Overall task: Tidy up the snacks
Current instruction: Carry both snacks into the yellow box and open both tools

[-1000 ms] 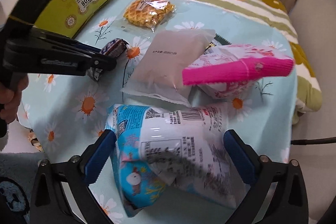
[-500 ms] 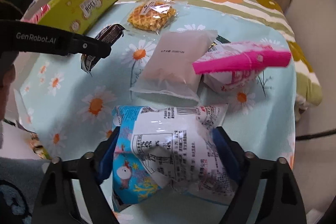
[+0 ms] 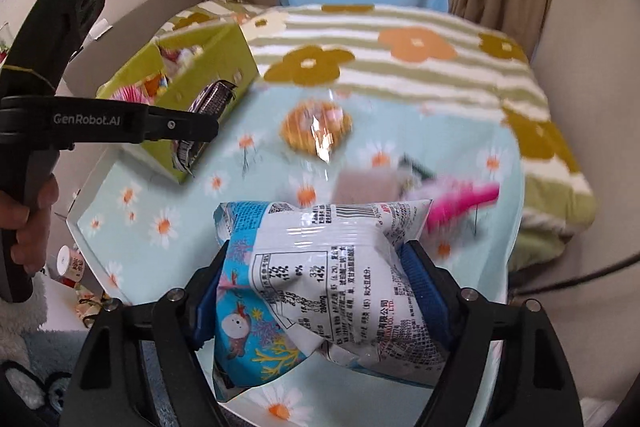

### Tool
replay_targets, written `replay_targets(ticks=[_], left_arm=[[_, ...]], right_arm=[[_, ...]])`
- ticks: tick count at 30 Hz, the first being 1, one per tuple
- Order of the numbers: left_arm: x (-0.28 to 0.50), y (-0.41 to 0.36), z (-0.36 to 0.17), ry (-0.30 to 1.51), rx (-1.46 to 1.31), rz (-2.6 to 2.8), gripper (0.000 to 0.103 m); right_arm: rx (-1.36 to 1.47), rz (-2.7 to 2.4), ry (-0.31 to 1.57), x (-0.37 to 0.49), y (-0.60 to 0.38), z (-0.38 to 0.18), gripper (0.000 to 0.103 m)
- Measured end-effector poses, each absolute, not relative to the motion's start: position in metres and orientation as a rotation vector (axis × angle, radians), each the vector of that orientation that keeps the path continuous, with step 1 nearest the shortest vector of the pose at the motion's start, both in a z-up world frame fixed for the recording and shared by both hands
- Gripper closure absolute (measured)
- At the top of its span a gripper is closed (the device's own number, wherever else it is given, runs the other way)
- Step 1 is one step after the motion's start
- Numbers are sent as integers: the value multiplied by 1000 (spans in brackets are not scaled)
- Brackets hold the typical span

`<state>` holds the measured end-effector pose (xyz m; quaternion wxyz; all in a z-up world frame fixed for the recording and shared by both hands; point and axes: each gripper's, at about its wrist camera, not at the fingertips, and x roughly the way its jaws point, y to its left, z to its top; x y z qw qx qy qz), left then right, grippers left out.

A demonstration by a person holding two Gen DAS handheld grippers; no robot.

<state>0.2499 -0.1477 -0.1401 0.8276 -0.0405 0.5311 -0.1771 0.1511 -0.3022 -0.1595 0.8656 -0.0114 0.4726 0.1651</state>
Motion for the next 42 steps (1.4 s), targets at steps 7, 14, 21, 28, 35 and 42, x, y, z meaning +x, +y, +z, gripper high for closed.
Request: replay_targets(ticks=[7, 14, 21, 28, 35, 42], left_arm=[[271, -90, -86, 1007, -126, -364, 77], [300, -5, -57, 955, -137, -339, 77], [335, 86, -64, 962, -152, -287, 77], [385, 152, -105, 1051, -126, -267, 77], [430, 185, -155, 1165, -111, -269, 76], [427, 195, -177, 1192, -92, -272, 5]], right_arm=[[-66, 372, 852, 179, -256, -102, 26], [-59, 397, 773, 220, -174, -70, 26], [-102, 432, 756, 255, -81, -70, 26], [-27, 398, 853, 295, -27, -102, 26], [-45, 322, 965, 309, 0, -122, 26], [-25, 308, 989, 314, 5, -129, 26]])
